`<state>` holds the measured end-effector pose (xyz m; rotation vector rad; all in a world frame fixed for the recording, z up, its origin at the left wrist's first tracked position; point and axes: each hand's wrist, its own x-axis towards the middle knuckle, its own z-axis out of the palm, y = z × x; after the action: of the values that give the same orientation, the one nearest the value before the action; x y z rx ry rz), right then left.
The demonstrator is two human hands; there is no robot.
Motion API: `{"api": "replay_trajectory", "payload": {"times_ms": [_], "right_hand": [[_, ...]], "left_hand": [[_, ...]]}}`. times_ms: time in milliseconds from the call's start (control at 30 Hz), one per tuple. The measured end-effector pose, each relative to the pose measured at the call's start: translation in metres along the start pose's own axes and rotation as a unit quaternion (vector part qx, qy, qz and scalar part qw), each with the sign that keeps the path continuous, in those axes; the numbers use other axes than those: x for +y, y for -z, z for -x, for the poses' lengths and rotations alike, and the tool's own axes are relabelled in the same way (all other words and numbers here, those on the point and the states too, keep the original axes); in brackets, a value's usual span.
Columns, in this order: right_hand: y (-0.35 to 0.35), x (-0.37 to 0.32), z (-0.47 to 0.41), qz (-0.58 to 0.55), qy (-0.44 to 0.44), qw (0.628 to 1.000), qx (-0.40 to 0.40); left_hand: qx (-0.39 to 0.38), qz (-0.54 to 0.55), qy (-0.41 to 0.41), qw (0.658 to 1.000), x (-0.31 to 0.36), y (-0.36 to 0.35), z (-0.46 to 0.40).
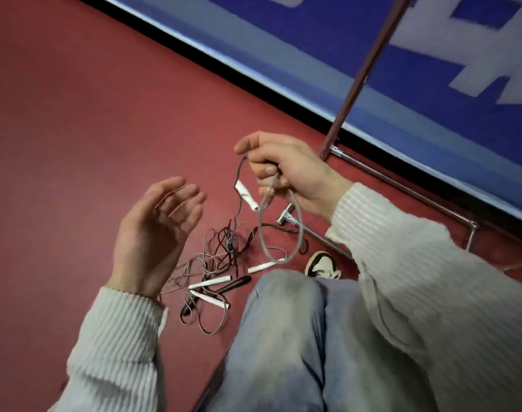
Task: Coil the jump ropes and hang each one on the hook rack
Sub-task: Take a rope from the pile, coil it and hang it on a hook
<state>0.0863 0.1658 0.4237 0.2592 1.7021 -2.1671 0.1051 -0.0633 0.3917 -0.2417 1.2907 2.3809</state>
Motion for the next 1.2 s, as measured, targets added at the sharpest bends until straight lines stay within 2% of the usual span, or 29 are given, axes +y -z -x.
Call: {"api": "replay_trajectory", "payload": {"times_ms": [33, 100, 200, 267, 300, 333, 367, 433, 467, 500, 567, 600, 667, 733, 767, 867, 900, 933, 967, 1000, 1033, 1100, 1133, 1200], "right_hand": [[-0.008, -0.009, 0.008, 0.006, 0.011, 1.000, 0.003], [-0.024, -0.026, 0.023, 0.008, 0.036, 0.999, 0.002], [-0.049, -0.049, 0.044, 0.021, 0.066, 0.998, 0.001], [-0.065, -0.066, 0.059, 0.015, 0.095, 0.995, -0.011], [-0.071, -0.077, 0.066, -0.001, 0.113, 0.994, -0.015], [-0.073, -0.088, 0.073, -0.027, 0.133, 0.991, -0.014], [-0.073, -0.100, 0.082, -0.052, 0.154, 0.987, -0.005], [-0.063, -0.115, 0.097, -0.058, 0.166, 0.984, 0.035], [-0.054, -0.117, 0.102, -0.015, 0.156, 0.986, 0.063], [-0.046, -0.113, 0.104, 0.066, 0.136, 0.984, 0.090], [-0.042, -0.091, 0.106, 0.285, 0.081, 0.948, 0.117], [-0.045, -0.077, 0.103, 0.362, 0.052, 0.925, 0.102], [-0.065, -0.054, 0.097, 0.407, 0.012, 0.912, 0.048], [-0.088, -0.041, 0.089, 0.399, 0.050, 0.915, 0.028], [-0.098, -0.042, 0.087, 0.381, 0.082, 0.920, 0.051], [-0.107, -0.062, 0.090, 0.236, 0.135, 0.948, 0.167], [-0.106, -0.071, 0.093, 0.189, 0.153, 0.951, 0.192], [-0.103, -0.081, 0.097, 0.146, 0.168, 0.954, 0.198], [-0.102, -0.090, 0.101, 0.108, 0.181, 0.959, 0.188], [-0.102, -0.100, 0.106, 0.068, 0.191, 0.965, 0.165], [-0.105, -0.110, 0.110, 0.031, 0.205, 0.968, 0.142], [-0.112, -0.127, 0.119, -0.032, 0.235, 0.968, 0.087], [-0.113, -0.136, 0.125, -0.058, 0.251, 0.964, 0.066], [-0.103, -0.146, 0.134, -0.083, 0.280, 0.955, 0.051]], "left_hand": [[0.048, -0.063, -0.026, 0.997, -0.001, 0.007, 0.001], [0.067, -0.222, -0.049, 0.971, -0.006, 0.015, 0.000], [-0.056, -0.455, -0.009, 0.889, -0.023, 0.011, -0.005], [-0.117, -0.527, 0.015, 0.842, -0.039, 0.005, -0.011], [-0.119, -0.554, 0.013, 0.824, -0.045, 0.000, -0.013], [-0.099, -0.562, 0.012, 0.821, -0.047, -0.004, -0.017], [-0.060, -0.535, 0.005, 0.843, -0.043, -0.010, -0.019], [0.034, -0.371, -0.009, 0.928, -0.016, -0.025, -0.022], [0.063, -0.270, -0.020, 0.961, 0.006, -0.035, -0.025], [0.060, -0.200, -0.034, 0.977, 0.031, -0.049, -0.026], [-0.002, -0.128, -0.060, 0.990, 0.081, -0.084, -0.013], [-0.053, -0.106, -0.071, 0.990, 0.102, -0.104, 0.001], [-0.181, -0.083, -0.087, 0.976, 0.128, -0.141, 0.033], [-0.277, -0.093, -0.113, 0.950, 0.143, -0.163, 0.065], [-0.302, -0.112, -0.137, 0.937, 0.148, -0.165, 0.073], [-0.270, -0.207, -0.264, 0.903, 0.156, -0.139, 0.063], [-0.238, -0.251, -0.307, 0.887, 0.156, -0.123, 0.058], [-0.212, -0.285, -0.316, 0.879, 0.150, -0.104, 0.050], [-0.185, -0.306, -0.283, 0.890, 0.140, -0.088, 0.045], [-0.176, -0.351, -0.246, 0.886, 0.127, -0.077, 0.042], [-0.181, -0.406, -0.206, 0.872, 0.109, -0.072, 0.042], [-0.203, -0.514, -0.137, 0.822, 0.069, -0.064, 0.035], [-0.189, -0.526, -0.112, 0.822, 0.053, -0.065, 0.036], [-0.156, -0.471, -0.088, 0.864, 0.040, -0.068, 0.033]]}}
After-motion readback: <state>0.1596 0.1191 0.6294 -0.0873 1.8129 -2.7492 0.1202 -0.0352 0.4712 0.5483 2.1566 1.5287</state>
